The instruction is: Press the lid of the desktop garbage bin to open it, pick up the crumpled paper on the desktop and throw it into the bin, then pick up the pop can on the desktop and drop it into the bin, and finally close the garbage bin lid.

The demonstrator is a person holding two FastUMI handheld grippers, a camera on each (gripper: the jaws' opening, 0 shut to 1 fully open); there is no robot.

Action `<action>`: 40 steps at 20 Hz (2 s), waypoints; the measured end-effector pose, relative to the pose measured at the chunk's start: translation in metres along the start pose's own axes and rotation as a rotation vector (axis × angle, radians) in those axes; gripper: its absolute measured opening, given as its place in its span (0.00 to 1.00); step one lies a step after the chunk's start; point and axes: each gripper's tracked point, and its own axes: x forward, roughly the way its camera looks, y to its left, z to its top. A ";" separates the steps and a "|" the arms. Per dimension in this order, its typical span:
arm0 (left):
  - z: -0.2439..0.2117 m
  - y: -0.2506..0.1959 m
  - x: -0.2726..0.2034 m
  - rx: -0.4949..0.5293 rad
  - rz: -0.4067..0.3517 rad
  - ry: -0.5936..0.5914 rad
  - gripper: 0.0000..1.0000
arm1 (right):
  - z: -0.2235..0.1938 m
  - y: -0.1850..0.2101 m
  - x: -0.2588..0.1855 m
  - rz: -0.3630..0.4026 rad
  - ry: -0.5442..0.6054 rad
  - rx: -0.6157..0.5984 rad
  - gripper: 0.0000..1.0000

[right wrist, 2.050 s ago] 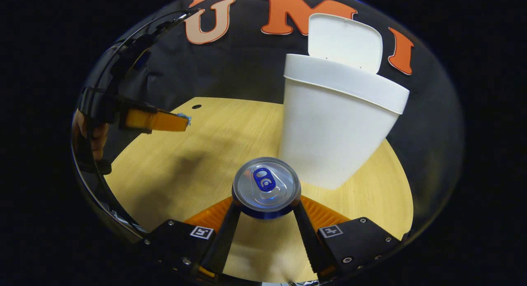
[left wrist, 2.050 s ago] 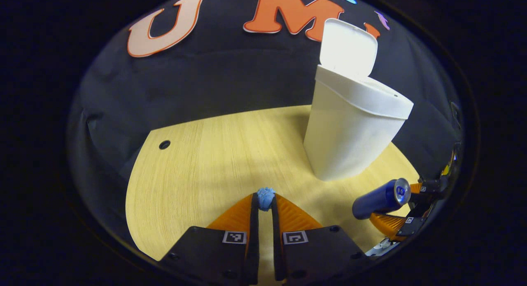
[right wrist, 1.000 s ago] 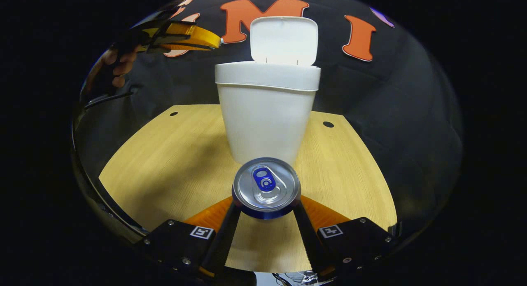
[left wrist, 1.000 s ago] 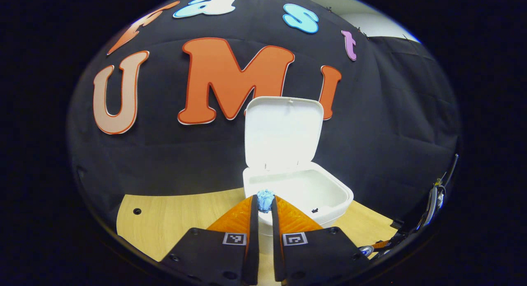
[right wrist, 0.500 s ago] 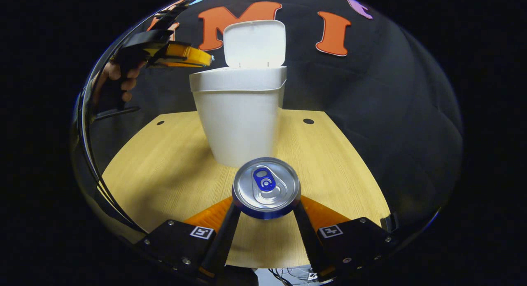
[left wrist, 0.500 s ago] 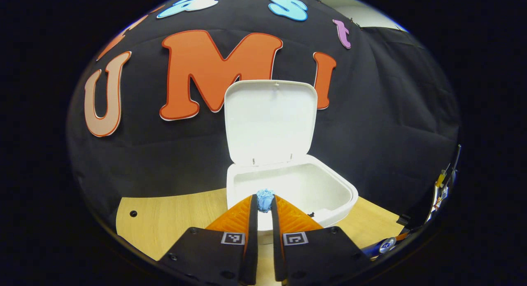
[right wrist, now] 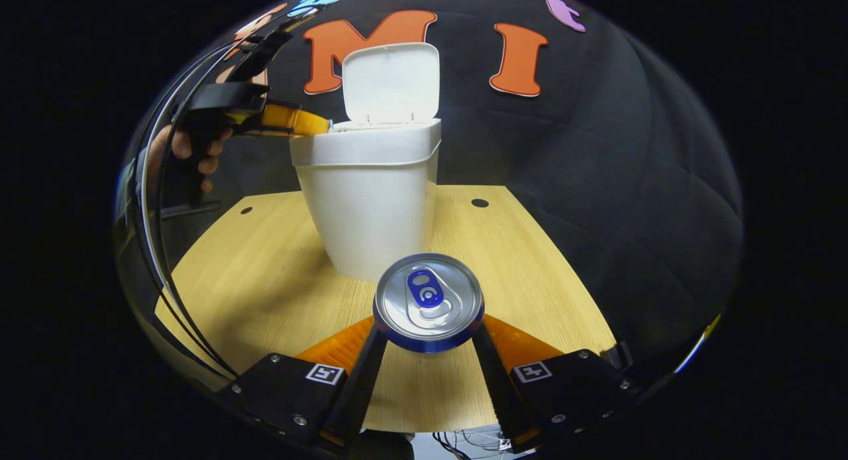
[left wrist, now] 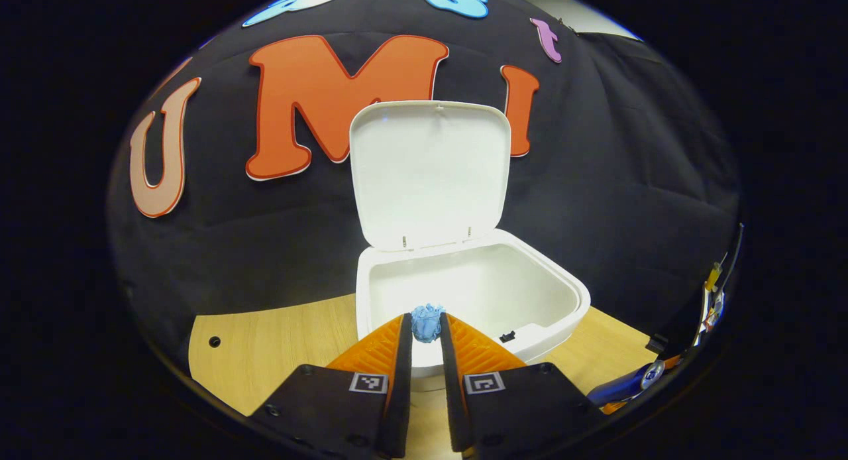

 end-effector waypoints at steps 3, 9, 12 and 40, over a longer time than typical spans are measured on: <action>0.000 -0.001 -0.002 0.000 -0.019 -0.005 0.31 | 0.029 -0.001 -0.006 -0.012 -0.042 -0.020 0.78; 0.003 -0.002 -0.017 0.005 -0.057 -0.047 0.63 | 0.084 0.007 -0.013 -0.012 -0.135 -0.043 0.78; 0.002 0.003 -0.029 -0.001 -0.053 -0.070 0.68 | 0.104 0.006 -0.016 -0.023 -0.167 -0.070 0.78; -0.130 0.187 -0.188 -0.271 0.439 0.096 0.84 | 0.234 0.056 0.041 0.102 -0.306 -0.258 0.77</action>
